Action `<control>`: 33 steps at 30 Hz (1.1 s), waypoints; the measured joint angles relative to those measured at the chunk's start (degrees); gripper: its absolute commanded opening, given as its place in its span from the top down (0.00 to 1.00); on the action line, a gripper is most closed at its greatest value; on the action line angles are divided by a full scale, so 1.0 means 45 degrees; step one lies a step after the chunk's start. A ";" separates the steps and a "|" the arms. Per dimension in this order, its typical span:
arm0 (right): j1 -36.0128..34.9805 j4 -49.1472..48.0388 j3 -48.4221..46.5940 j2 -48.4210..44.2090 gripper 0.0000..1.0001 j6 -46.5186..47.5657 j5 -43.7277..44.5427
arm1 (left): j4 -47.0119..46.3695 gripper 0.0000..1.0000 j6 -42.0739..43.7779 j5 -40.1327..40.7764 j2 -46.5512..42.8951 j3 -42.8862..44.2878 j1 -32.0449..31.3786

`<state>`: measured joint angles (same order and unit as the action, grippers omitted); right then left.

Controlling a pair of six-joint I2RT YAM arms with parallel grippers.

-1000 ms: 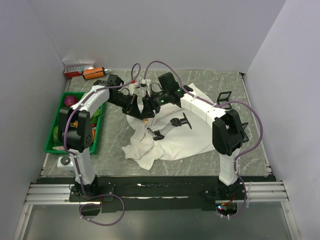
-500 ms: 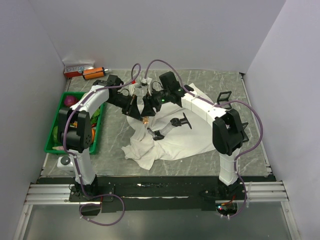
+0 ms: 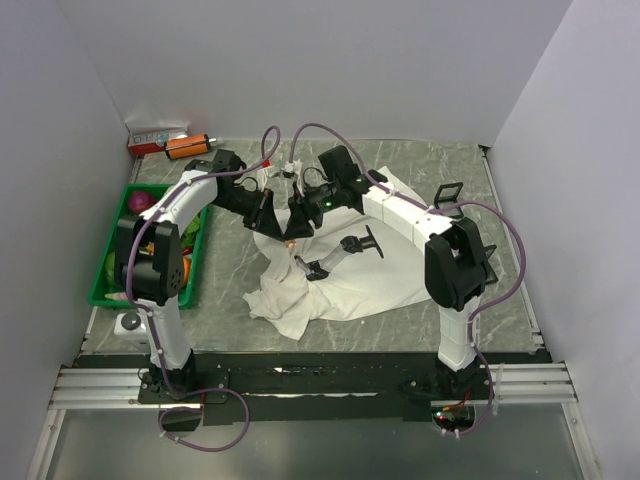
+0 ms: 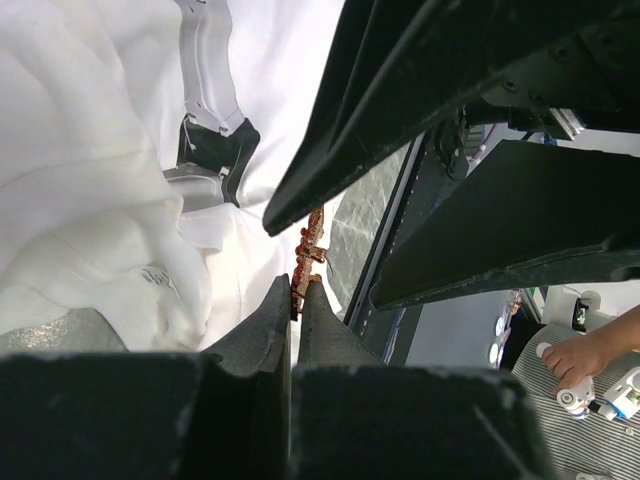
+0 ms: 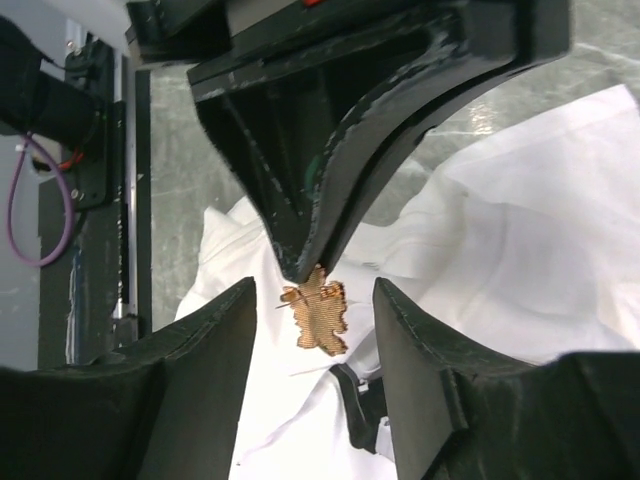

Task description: Remove the brooch from the garment

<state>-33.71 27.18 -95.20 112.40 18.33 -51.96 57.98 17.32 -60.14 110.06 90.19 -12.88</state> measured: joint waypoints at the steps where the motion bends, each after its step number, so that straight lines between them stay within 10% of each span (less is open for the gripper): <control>1: 0.0000 0.0083 0.0000 0.0005 0.46 0.0073 -0.0058 | 0.0000 0.99 0.0000 0.0000 0.0000 0.0000 0.0005; 20: 0.0005 0.0461 -0.0015 0.0291 0.72 0.0447 -0.0233 | 0.0087 0.99 0.0000 -0.0049 0.0000 0.0000 0.0019; 33: 0.0063 0.0665 -0.0068 0.0316 0.52 0.0379 -0.0685 | 0.0117 0.99 0.0034 -0.0053 0.0000 0.0000 0.0029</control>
<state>-33.43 30.17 -95.50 113.82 20.03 -55.05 58.50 17.47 -60.38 110.06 90.19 -12.75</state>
